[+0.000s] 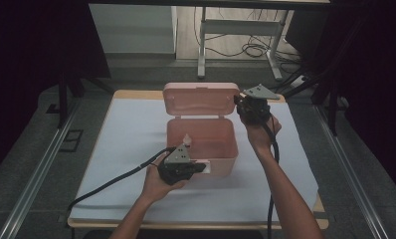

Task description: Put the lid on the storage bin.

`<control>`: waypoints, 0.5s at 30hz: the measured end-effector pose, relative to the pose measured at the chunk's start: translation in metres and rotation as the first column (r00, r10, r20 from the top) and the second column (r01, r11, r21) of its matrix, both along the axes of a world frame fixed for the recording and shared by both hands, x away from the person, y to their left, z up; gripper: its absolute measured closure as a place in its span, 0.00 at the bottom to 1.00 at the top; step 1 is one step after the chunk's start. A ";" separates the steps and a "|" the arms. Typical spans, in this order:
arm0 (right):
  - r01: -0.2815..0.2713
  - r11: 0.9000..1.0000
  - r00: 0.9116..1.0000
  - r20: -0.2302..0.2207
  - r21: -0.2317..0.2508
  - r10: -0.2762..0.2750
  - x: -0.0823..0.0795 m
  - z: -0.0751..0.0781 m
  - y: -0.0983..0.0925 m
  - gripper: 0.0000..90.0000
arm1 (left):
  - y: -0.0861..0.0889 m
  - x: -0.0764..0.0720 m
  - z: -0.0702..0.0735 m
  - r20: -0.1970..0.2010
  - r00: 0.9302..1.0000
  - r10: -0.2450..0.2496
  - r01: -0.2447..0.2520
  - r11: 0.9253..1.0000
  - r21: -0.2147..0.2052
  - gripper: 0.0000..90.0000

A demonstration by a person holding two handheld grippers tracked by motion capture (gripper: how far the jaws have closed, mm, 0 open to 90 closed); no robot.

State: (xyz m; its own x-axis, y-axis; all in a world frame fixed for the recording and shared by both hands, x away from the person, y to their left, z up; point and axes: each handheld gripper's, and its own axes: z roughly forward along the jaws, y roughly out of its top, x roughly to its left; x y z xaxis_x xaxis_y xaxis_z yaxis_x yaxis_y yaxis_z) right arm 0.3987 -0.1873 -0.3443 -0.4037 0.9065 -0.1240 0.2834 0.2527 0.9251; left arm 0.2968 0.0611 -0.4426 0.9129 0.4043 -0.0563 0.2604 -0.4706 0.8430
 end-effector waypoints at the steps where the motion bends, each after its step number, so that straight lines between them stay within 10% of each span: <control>1: -0.004 1.000 1.000 0.000 -0.001 0.004 -0.001 0.000 -0.001 0.95 | 0.000 0.000 0.000 0.001 1.000 0.000 0.000 1.000 0.001 1.00; 15: -0.066 0.998 0.997 -0.036 -0.009 0.065 -0.015 -0.001 -0.009 0.94 | 0.000 0.000 0.000 -0.003 1.000 0.004 -0.004 1.000 -0.002 1.00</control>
State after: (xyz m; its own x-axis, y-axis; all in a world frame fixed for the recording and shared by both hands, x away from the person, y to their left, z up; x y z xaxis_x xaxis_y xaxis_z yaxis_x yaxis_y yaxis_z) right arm 0.3838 -0.1966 -0.3451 -0.4664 0.8767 -0.1175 0.2986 0.2811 0.9120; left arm 0.2965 0.0608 -0.4425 0.9110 0.4080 -0.0597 0.2647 -0.4676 0.8434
